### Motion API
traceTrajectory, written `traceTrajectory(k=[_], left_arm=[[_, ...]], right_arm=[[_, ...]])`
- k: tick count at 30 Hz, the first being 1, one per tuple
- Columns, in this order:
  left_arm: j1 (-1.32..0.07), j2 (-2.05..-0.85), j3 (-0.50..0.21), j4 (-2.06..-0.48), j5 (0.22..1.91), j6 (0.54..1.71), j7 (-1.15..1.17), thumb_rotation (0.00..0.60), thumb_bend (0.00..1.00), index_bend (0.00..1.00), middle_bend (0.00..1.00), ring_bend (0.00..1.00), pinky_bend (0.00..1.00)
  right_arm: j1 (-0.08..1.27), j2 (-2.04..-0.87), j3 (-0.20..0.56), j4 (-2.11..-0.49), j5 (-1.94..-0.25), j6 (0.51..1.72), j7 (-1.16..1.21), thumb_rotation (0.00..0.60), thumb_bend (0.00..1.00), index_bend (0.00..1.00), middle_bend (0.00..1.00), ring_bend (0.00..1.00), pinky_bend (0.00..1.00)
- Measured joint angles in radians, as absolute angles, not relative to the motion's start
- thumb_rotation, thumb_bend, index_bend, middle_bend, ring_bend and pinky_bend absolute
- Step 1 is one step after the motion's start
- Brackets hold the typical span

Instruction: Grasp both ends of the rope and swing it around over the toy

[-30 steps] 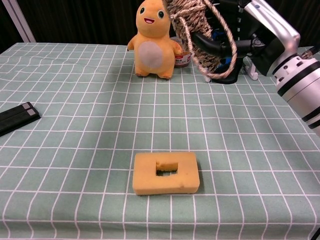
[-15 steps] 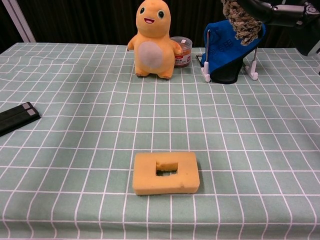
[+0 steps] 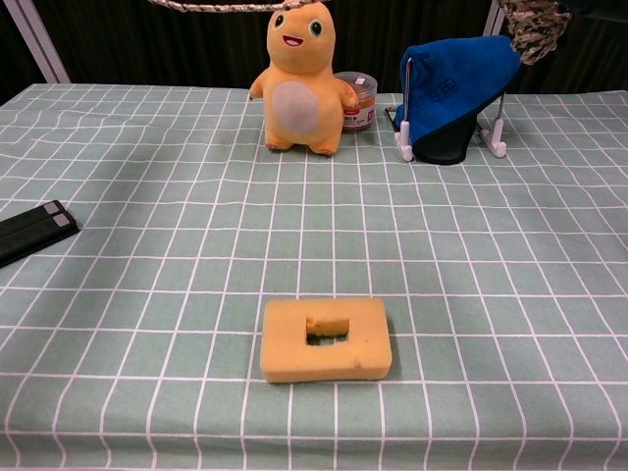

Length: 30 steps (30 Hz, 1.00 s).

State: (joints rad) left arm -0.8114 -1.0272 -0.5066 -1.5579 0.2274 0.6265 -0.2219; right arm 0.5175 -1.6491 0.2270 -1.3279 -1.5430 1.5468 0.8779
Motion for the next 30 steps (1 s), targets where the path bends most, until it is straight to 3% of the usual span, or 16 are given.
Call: traceTrajectory(k=[9, 19, 25, 30], left_arm=[[-0.669, -0.964, -0.536, -1.694, 0.466, 0.605, -0.324, 0.600, 0.56, 0.76, 0.76, 0.68, 0.70], [-0.518, -0.864, -0.582, -2.015, 0.856, 0.683, -0.387, 0.600, 0.56, 0.76, 0.76, 0.68, 0.70], [-0.495, -0.825, -0.573, -2.189, 1.037, 0.727, -0.377, 0.600, 0.56, 0.76, 0.76, 0.68, 0.71], [-0.537, -0.802, -0.576, -2.277, 1.063, 0.734, -0.360, 0.600, 0.56, 0.76, 0.76, 0.68, 0.71]], right_arm=[[0.523, -1.670, 0.290, -1.313, -1.467, 1.521, 0.847, 0.600, 0.70, 0.79, 0.63, 0.61, 0.82], [0.585, -1.738, 0.346, -1.259, -1.401, 1.418, 0.804, 0.600, 0.70, 0.79, 0.63, 0.61, 0.82], [0.638, -1.784, 0.377, -1.198, -1.370, 1.355, 0.762, 0.600, 0.70, 0.79, 0.63, 0.61, 0.82], [0.671, -1.807, 0.382, -1.170, -1.360, 1.314, 0.708, 0.600, 0.71, 0.79, 0.63, 0.61, 0.82]])
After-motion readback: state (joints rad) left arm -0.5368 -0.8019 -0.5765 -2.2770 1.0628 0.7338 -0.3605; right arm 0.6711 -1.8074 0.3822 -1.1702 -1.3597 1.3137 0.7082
